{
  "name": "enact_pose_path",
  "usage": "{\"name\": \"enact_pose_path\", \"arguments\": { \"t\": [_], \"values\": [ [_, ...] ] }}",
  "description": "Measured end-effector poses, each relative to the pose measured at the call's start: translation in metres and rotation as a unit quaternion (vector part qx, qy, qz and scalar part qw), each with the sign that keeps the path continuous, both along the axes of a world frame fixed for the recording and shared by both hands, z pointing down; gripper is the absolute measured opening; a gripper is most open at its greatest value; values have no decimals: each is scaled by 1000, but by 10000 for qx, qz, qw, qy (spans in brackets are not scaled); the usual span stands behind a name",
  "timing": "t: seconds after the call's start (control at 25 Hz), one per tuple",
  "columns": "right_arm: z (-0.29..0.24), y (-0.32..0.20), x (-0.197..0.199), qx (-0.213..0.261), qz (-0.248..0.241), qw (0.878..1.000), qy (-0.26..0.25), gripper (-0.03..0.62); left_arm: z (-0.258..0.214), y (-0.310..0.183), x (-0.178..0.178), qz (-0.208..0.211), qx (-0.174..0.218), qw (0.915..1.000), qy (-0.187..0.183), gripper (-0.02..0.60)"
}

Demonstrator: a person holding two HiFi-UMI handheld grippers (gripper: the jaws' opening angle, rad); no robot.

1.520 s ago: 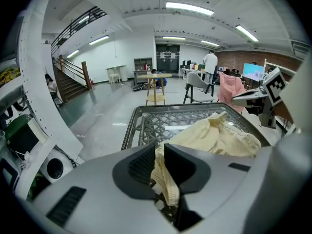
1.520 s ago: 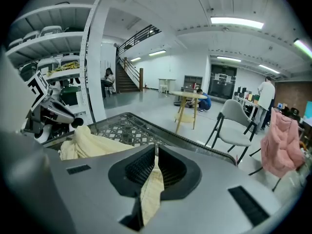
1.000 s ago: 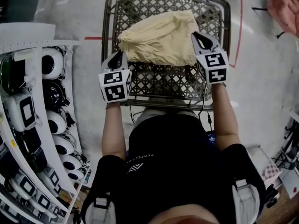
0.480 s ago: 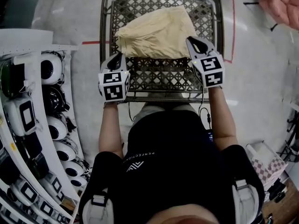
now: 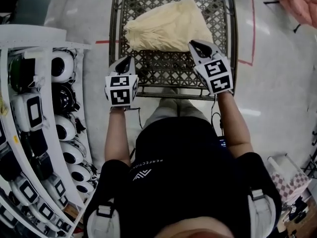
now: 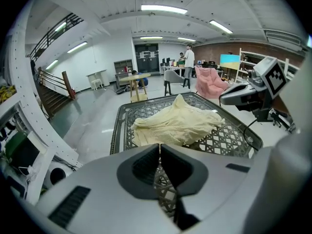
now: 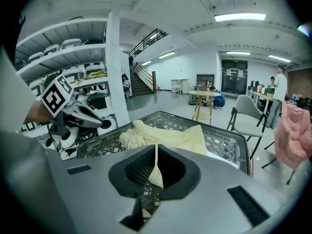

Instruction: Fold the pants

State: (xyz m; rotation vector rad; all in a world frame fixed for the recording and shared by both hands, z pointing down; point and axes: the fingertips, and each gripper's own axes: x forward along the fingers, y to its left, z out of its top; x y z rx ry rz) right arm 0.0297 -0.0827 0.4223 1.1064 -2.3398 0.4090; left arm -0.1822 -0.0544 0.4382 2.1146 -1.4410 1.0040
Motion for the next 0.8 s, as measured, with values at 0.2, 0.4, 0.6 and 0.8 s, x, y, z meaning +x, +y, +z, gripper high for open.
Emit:
{"name": "enact_pose_path", "arguments": {
  "t": [0.2,0.4,0.6,0.8],
  "values": [
    [1,20,-3,8,-75,9999,-119,40,-7,13,15,209,27,9998,-34,21],
    [1,33,-6,-4,54,9998,-203,39,-14,20,20,575,69,9982,-158,21],
    [-4,41,-9,54,174,9995,-255,40,-12,12,21,955,73,9953,-130,21],
    [5,36,-26,-9,347,9992,-191,40,-1,-12,16,1368,60,9906,10,21]
  ]
}}
